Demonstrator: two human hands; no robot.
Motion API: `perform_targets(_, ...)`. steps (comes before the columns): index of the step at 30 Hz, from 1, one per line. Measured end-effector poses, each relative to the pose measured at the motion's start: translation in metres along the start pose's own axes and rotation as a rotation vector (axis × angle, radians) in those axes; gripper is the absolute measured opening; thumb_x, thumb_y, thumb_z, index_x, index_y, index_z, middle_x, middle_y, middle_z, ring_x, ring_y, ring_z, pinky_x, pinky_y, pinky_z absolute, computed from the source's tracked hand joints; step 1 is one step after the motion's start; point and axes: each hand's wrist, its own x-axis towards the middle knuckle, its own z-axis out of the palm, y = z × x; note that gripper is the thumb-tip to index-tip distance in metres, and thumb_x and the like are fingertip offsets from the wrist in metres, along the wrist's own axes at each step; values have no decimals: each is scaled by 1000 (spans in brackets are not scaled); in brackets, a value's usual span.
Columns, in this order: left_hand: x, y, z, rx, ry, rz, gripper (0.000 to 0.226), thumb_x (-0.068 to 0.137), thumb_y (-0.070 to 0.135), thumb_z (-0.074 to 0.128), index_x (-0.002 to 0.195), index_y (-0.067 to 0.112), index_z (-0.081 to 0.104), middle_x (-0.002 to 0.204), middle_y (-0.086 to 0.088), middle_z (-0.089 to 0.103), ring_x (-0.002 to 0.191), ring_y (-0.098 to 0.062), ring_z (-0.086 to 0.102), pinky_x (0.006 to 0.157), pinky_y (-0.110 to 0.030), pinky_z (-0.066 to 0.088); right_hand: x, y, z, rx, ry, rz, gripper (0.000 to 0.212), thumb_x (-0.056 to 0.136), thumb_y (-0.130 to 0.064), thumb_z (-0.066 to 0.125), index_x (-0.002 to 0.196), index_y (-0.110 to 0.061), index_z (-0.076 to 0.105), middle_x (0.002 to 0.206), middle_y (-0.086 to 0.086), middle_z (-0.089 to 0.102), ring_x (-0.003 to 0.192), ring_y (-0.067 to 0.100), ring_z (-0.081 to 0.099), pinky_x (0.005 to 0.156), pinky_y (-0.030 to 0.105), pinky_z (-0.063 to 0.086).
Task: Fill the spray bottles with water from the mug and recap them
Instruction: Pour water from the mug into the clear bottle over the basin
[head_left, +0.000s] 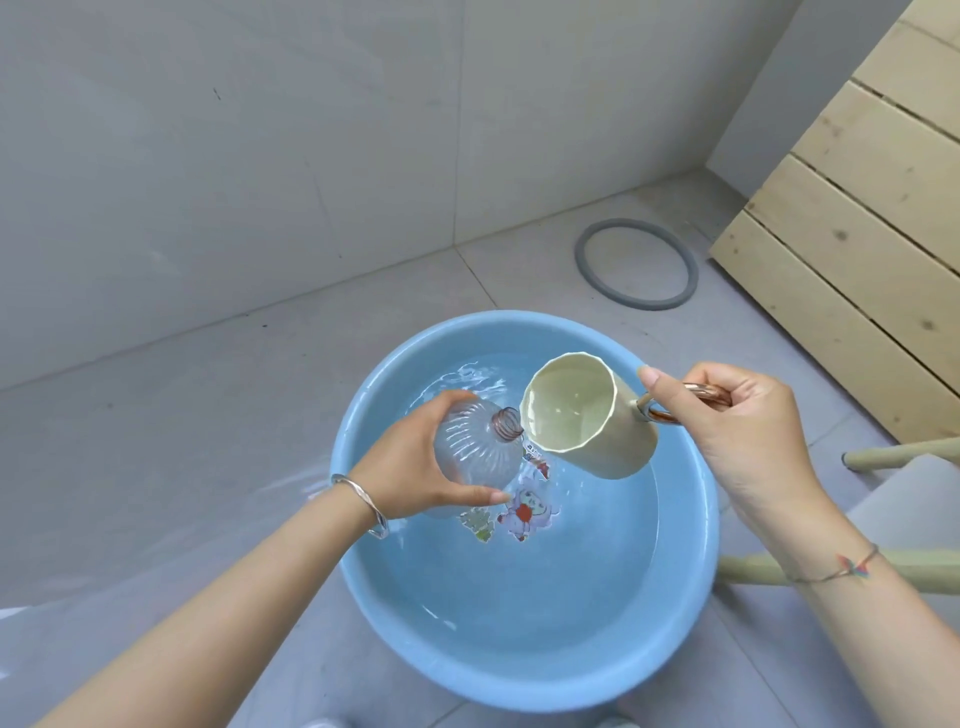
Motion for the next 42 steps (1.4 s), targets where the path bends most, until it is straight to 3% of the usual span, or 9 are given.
perform_targets(5,2,1,2,0,-4,-3,95,54,54,88,133,34,41,129,23,51,119,3,48,102,-18,37,2,-6,2,-28,10,-17,44,80,-21,75,40,-24,55,51,-7,65,66,20,59,50,12,35)
perform_targets(9,2,2,2,-2,0,-3,93,54,54,88,132,34,42,127,23,52,117,2,50,101,-19,39,2,-11,2,-61,25,-26,42,79,-23,75,42,-24,56,55,-1,67,65,20,59,50,15,35)
perform_targets(13,1,2,2,-9,4,-9,94,54,53,88,133,34,41,127,23,51,116,4,49,95,-11,35,4,-12,1,-100,28,-27,35,79,-27,76,52,-15,57,64,15,67,63,18,53,56,25,34)
perform_targets(20,1,1,3,-17,-4,-25,94,53,56,87,132,34,41,127,22,53,117,2,50,98,-14,36,5,-14,0,-128,42,-34,38,77,-28,76,53,-7,55,66,17,67,59,18,49,54,23,34)
perform_targets(25,0,3,3,-34,1,-27,91,54,52,88,130,35,41,124,25,52,115,5,49,92,-5,32,4,-16,1,-168,25,-66,39,78,-27,75,58,1,56,68,24,65,56,16,41,51,22,30)
perform_targets(30,0,3,3,-17,-3,-29,93,53,55,87,132,35,41,126,25,51,116,4,49,98,-14,36,6,-15,1,-218,9,-85,40,79,-28,75,62,4,58,70,30,61,57,19,40,52,25,28)
perform_targets(36,0,3,3,-4,-10,-42,94,53,55,88,132,34,41,126,23,52,116,2,50,98,-16,37,5,-20,0,-259,10,-129,41,78,-27,75,61,5,57,59,28,50,48,10,30,46,18,22)
perform_targets(39,0,3,4,2,-18,-46,94,53,55,87,132,33,41,125,24,51,114,4,49,94,-9,35,6,-21,1,-282,12,-154,41,79,-26,75,59,3,55,56,24,46,48,10,30,46,18,21)
perform_targets(42,0,3,4,8,-25,-55,97,53,57,86,135,33,40,128,23,50,117,2,48,98,-15,36,5,-21,2,-303,16,-186,41,79,-25,75,58,4,54,58,25,47,49,11,30,46,18,22)
